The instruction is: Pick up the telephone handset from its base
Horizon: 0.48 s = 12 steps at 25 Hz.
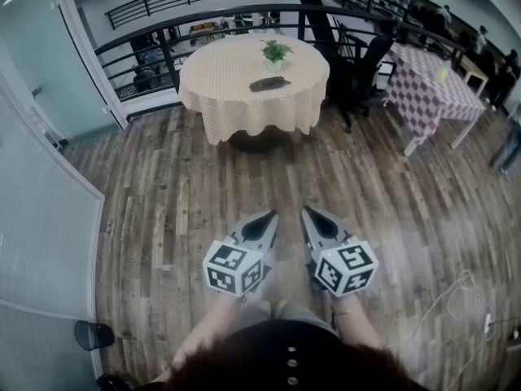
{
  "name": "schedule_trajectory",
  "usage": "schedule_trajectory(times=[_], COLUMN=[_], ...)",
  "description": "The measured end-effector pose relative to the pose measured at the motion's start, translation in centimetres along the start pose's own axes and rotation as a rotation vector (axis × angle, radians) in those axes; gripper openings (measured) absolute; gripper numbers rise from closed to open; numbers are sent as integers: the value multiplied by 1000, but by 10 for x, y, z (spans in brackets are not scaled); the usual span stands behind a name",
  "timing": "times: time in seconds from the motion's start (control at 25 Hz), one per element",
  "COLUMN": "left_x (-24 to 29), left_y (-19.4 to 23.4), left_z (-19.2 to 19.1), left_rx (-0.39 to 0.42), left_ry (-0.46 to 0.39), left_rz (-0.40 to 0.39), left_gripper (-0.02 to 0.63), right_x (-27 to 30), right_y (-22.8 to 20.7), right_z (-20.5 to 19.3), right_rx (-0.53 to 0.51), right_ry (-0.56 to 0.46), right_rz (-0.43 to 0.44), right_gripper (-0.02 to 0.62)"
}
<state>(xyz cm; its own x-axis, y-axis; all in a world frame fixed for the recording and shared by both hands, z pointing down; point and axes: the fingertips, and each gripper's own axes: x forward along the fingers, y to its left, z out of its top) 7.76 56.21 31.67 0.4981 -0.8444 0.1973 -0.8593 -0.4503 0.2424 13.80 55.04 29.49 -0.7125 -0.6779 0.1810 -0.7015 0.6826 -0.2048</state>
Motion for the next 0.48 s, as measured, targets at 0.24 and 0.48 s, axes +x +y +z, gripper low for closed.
schedule_trajectory(times=[0.24,0.48], left_x=[9,15], left_y=[-1,-2], left_z=[4,6], left_rx=[20,22], left_ry=[6,0], left_rz=[-6,-13], left_gripper=[6,6], right_x=[1,2], right_y=[-7,-13], right_z=[4,1], right_rx=[-21,-11], right_ry=[3,-5], right_rz=[-16,-17], right_gripper=[8,8])
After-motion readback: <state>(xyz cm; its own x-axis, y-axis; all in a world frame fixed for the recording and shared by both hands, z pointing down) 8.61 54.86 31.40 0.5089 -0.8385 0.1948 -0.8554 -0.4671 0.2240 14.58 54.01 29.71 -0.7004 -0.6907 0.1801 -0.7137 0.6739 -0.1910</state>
